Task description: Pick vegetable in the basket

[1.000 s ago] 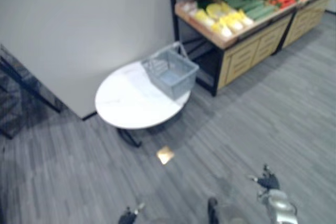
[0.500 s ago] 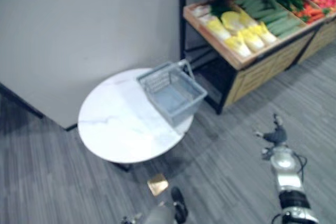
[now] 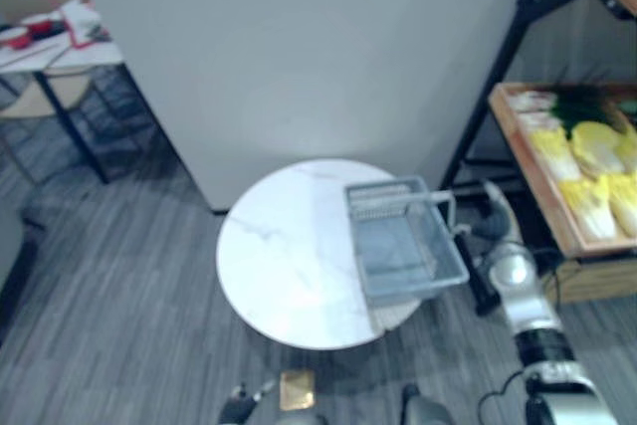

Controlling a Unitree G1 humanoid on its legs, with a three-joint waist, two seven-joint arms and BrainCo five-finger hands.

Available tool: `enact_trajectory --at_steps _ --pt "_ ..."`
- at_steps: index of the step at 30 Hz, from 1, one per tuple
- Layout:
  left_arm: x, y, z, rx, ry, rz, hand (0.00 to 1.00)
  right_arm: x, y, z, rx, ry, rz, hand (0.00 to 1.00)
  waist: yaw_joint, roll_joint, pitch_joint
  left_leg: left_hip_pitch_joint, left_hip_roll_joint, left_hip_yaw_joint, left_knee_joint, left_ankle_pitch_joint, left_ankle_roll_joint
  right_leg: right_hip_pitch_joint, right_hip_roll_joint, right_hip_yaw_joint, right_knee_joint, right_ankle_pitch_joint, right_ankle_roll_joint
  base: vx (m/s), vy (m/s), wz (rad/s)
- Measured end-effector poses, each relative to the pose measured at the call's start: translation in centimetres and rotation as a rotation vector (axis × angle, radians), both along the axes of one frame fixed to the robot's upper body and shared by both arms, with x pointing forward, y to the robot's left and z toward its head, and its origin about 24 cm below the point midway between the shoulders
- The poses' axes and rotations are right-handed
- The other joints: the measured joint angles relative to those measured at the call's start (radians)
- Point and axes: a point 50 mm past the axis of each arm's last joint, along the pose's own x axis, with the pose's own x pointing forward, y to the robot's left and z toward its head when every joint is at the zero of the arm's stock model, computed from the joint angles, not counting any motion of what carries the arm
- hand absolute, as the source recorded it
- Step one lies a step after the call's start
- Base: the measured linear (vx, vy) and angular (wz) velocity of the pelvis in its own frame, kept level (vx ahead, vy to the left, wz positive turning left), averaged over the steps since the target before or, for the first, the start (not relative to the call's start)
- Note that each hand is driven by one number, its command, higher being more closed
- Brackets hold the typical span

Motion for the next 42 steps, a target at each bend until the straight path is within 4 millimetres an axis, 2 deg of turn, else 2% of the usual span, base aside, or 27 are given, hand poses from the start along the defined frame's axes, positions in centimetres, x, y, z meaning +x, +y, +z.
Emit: enact_trajectory --at_steps 1,3,5,6,9,13,16,19,22,26,31,36,42 --pt "-0.2 -0.2 -0.1 -0.006 0.004 0.001 0.0 0.1 0.4 0.1 -0.017 0.0 0.018 0.0 0.0 0.015 -0.006 -0.008 0.023 0.01 0.001 0.002 -0.009 -0.001 0.015 -0.013 -0.007 0.001 -0.006 0.2 -0.321 0.35" --pt "-0.9 -0.5 -0.3 -0.013 0.022 0.002 0.0 0.2 2.0 -0.3 -0.079 0.029 0.106 0.0 0.005 0.048 -0.007 -0.028 0.084 0.007 -0.005 0.011 -0.05 0.0 0.063 -0.06 -0.028 0.014 -0.021 0.21 -0.283 0.27" --pt "-0.8 -0.5 -0.2 -0.012 0.018 0.001 0.0 0.2 3.1 -0.8 -0.115 0.062 0.169 0.0 0.004 0.062 -0.004 -0.03 0.113 0.005 -0.021 0.025 -0.073 0.01 0.085 -0.093 -0.051 0.019 -0.029 0.17 -0.2 0.34" --pt "-0.8 -0.5 -0.3 -0.013 0.019 0.003 0.0 0.1 3.7 -1.3 -0.138 0.09 0.207 0.0 0.005 0.058 0.0 -0.031 0.124 0.004 -0.032 0.032 -0.081 0.016 0.094 -0.11 -0.063 0.019 -0.029 0.14 -0.149 0.32" --pt "-0.9 -0.8 -0.3 -0.023 0.021 0.007 0.0 0.0 4.9 -2.7 -0.187 0.157 0.286 0.0 0.011 0.059 0.007 -0.036 0.13 0.004 -0.043 0.037 -0.086 0.028 0.095 -0.132 -0.085 0.023 -0.035 0.09 -0.046 0.21" --pt "-0.5 -0.9 -0.2 -0.022 0.006 0.004 0.0 1.1 6.1 -2.6 -0.239 0.177 0.342 0.0 0.01 0.069 0.042 -0.068 0.11 0.007 -0.044 0.057 -0.081 0.024 0.072 -0.141 -0.128 0.049 -0.036 0.0 0.04 0.11" --pt "0.0 -1.0 0.0 -0.019 -0.016 -0.006 0.0 3.1 6.2 -1.0 -0.299 0.156 0.339 0.0 0.013 0.086 0.075 -0.109 0.096 0.01 -0.045 0.072 -0.072 -0.006 0.061 -0.141 -0.155 0.08 -0.034 -0.07 0.041 0.03" --pt "0.5 -1.4 0.1 -0.019 -0.033 -0.033 0.0 4.8 6.8 1.7 -0.357 0.088 0.341 0.0 0.015 0.1 0.114 -0.14 0.09 0.009 -0.048 0.089 -0.071 -0.027 0.057 -0.141 -0.176 0.108 -0.036 -0.07 0.004 0.01" --pt "0.7 -2.0 0.1 -0.032 -0.043 -0.037 0.0 5.7 6.8 3.5 -0.401 0.035 0.316 0.0 0.017 0.108 0.131 -0.152 0.088 0.009 -0.067 0.107 -0.07 -0.034 0.059 -0.147 -0.206 0.135 -0.04 -0.08 -0.013 0.02" --pt "1.1 -2.0 0.2 -0.032 -0.059 -0.04 0.0 6.3 6.7 4.9 -0.417 -0.012 0.297 0.0 0.014 0.115 0.149 -0.169 0.084 0.01 -0.082 0.127 -0.066 -0.045 0.059 -0.149 -0.234 0.161 -0.043 -0.08 -0.012 0.01" --pt "1.1 -2.2 0.2 -0.03 -0.058 -0.052 0.0 6.4 6.5 5.8 -0.429 -0.049 0.267 0.0 0.007 0.124 0.154 -0.173 0.084 0.007 -0.081 0.13 -0.064 -0.046 0.056 -0.153 -0.237 0.164 -0.04 -0.03 -0.007 0.01" --pt "1.1 -2.2 0.2 -0.03 -0.056 -0.047 0.0 5.3 7.3 9.5 -0.386 -0.265 0.255 0.0 -0.01 0.124 0.154 -0.166 0.084 0.005 -0.084 0.13 -0.064 -0.031 0.056 -0.155 -0.252 0.168 -0.035 0.01 -0.002 0.01" --pt "1.1 -2.2 0.2 -0.035 -0.056 -0.05 0.0 3.8 7.5 9.4 -0.361 -0.321 0.268 0.0 -0.02 0.119 0.157 -0.128 0.084 0.009 -0.098 0.129 -0.065 0.006 0.056 -0.155 -0.26 0.168 -0.034 0.01 -0.001 0.0"
